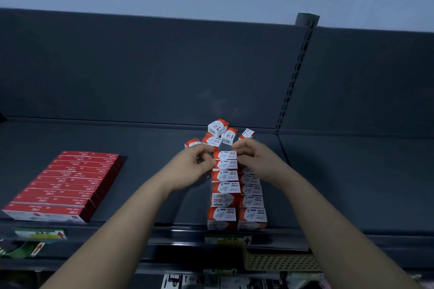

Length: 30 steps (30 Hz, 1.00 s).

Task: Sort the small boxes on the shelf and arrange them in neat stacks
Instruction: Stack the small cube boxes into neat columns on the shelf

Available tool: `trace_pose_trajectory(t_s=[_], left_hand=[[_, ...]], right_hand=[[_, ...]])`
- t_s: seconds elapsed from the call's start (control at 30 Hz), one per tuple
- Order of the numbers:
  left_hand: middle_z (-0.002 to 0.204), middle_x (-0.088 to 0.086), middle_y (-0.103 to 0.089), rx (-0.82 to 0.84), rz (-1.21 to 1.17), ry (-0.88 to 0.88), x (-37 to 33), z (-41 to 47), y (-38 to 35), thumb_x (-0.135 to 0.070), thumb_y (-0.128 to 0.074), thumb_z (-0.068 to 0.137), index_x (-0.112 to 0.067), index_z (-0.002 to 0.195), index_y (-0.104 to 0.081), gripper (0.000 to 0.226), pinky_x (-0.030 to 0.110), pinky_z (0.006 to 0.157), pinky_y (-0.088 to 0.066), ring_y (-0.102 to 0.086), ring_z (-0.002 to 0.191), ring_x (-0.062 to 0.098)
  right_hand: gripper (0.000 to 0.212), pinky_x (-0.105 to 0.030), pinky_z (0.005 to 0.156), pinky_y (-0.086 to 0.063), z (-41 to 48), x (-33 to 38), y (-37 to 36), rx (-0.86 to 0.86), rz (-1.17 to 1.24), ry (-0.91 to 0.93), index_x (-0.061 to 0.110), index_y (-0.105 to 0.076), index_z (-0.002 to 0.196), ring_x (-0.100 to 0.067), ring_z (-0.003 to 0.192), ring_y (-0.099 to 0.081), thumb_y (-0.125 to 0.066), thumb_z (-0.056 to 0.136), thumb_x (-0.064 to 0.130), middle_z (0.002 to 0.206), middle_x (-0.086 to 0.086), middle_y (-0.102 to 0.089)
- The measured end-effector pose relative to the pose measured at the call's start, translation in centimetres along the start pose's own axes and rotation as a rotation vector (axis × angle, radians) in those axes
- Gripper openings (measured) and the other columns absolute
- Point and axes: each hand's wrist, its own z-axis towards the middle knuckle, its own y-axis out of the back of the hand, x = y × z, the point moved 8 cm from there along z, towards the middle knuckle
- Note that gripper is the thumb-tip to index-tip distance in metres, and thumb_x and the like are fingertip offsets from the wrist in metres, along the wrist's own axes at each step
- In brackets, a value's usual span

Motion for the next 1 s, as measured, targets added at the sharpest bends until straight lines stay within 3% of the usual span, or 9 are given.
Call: trace_pose_trajectory(t_s=[0.07, 0.2, 0.27, 0.37, 0.43, 0.53, 0.63, 0.8, 1.0], left_hand=[[0.099, 0.006, -0.068, 0.0, -0.011, 0.005, 0.0, -0.1, 0.0, -0.021, -0.059, 0.093, -0.014, 0.123, -0.056, 0.031, 0.037, 0.088, -0.054, -0.065, 0.085, 0.015], [0.098, 0.006, -0.069, 0.013, 0.008, 0.011, 0.2, 0.0, -0.1, -0.024, -0.058, 0.093, -0.017, 0.118, -0.059, 0.026, 0.033, 0.082, -0.056, -0.065, 0.078, 0.01], [0.098, 0.008, -0.069, 0.015, -0.005, 0.021, 0.4, 0.1, -0.1, -0.024, -0.058, 0.093, -0.018, 0.117, -0.06, 0.024, 0.034, 0.081, -0.057, -0.066, 0.08, 0.015], [0.1, 0.011, -0.068, 0.014, 0.016, 0.018, 0.3, 0.3, 0.1, -0.025, -0.056, 0.094, -0.019, 0.116, -0.06, 0.023, 0.04, 0.086, -0.055, -0.067, 0.091, 0.024], [0.101, 0.011, -0.068, -0.009, 0.059, 0.009, 0.1, 0.6, 0.5, -0.027, -0.055, 0.095, -0.02, 0.116, -0.061, 0.023, 0.035, 0.086, -0.054, -0.066, 0.092, 0.023], [0.099, -0.001, -0.067, -0.068, 0.174, -0.027, -0.5, 1.1, 1.5, -0.03, -0.053, 0.096, -0.022, 0.113, -0.063, 0.022, 0.021, 0.074, -0.048, -0.061, 0.088, 0.012], [0.09, -0.011, -0.065, -0.154, 0.287, -0.051, -1.3, 1.7, 2.9, -0.029, -0.053, 0.095, -0.023, 0.106, -0.065, 0.018, 0.018, 0.066, -0.045, -0.058, 0.081, 0.006], [0.112, 0.001, -0.06, -0.25, 0.733, -0.11, -2.3, 3.9, 4.7, -0.029, -0.049, 0.094, -0.021, 0.116, -0.062, 0.027, 0.033, 0.082, -0.048, -0.057, 0.102, 0.02], [0.125, 0.004, -0.053, -0.089, 1.004, 0.025, 0.6, 7.3, 4.2, -0.052, -0.054, 0.087, -0.022, 0.126, -0.053, 0.049, 0.036, 0.087, -0.046, -0.047, 0.115, 0.024]], right_hand=[[0.018, -0.033, 0.085, -0.054, 0.0, 0.1, 0.0, 0.012, -0.02, 0.011, 0.021, -0.058, 0.11, -0.011, 0.094, -0.067, -0.054, 0.093, 0.014, 0.107, 0.007, -0.069], [0.015, -0.032, 0.085, -0.054, 0.0, 0.4, -0.2, 0.033, -0.091, 0.048, 0.02, -0.063, 0.101, -0.01, 0.092, -0.067, -0.054, 0.093, 0.011, 0.1, 0.005, -0.071], [0.016, -0.031, 0.083, -0.054, 0.1, 0.3, -0.1, 0.031, -0.096, 0.047, 0.021, -0.062, 0.102, -0.01, 0.092, -0.067, -0.053, 0.093, 0.011, 0.101, 0.005, -0.07], [0.024, -0.026, 0.082, -0.053, 0.3, 0.0, 0.3, 0.008, -0.096, 0.037, 0.02, -0.06, 0.112, -0.008, 0.097, -0.064, -0.052, 0.092, 0.009, 0.108, 0.006, -0.067], [0.03, -0.023, 0.084, -0.05, 0.6, -0.1, 1.0, -0.019, -0.133, 0.049, 0.019, -0.059, 0.119, -0.008, 0.105, -0.06, -0.051, 0.092, 0.009, 0.114, 0.006, -0.064], [0.031, -0.02, 0.088, -0.045, 1.1, 0.1, 2.3, -0.078, -0.227, 0.092, 0.02, -0.06, 0.122, -0.004, 0.108, -0.056, -0.051, 0.093, 0.01, 0.117, 0.009, -0.062], [0.029, -0.025, 0.09, -0.048, 1.6, 0.3, 4.2, -0.165, -0.362, 0.128, 0.022, -0.062, 0.119, -0.005, 0.103, -0.058, -0.051, 0.094, 0.015, 0.115, 0.01, -0.064], [0.025, -0.038, 0.088, -0.05, 2.8, 0.6, 6.0, -0.26, -0.713, 0.157, 0.02, -0.061, 0.114, -0.017, 0.103, -0.057, -0.047, 0.093, 0.018, 0.115, 0.002, -0.061], [0.03, -0.037, 0.09, -0.049, 5.6, -0.4, 5.9, -0.196, -0.849, 0.117, 0.02, -0.058, 0.118, -0.019, 0.108, -0.055, -0.05, 0.09, 0.012, 0.122, 0.0, -0.057]])
